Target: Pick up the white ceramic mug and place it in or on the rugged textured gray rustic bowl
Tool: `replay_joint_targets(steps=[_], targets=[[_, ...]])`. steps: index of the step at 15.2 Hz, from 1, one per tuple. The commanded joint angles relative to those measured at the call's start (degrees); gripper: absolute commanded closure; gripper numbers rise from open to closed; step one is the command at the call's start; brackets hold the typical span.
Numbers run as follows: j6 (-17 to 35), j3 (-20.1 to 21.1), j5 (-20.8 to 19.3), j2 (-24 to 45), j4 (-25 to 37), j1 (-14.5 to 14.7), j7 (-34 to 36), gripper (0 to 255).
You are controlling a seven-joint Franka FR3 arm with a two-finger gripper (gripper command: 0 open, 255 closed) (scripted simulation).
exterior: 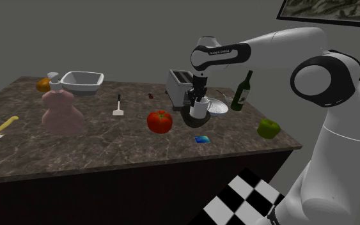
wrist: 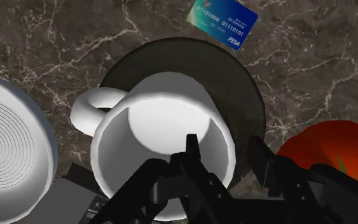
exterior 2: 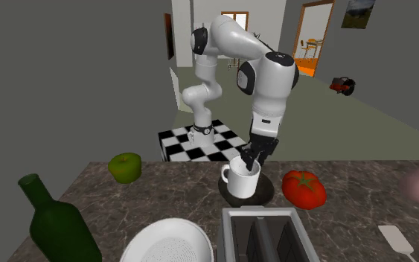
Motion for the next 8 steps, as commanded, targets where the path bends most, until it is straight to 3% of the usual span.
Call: replay_joint_targets(steps=[1, 5, 8], targets=[[0.0, 0.0, 0.0, -0.01, 0.01, 0.0, 0.0, 0], [0.01, 0.0, 0.0, 0.0, 0.01, 0.0, 0.0, 0], [-5.64, -0.07, -0.16, -0.4, 5.28, -0.05, 0.12, 0]])
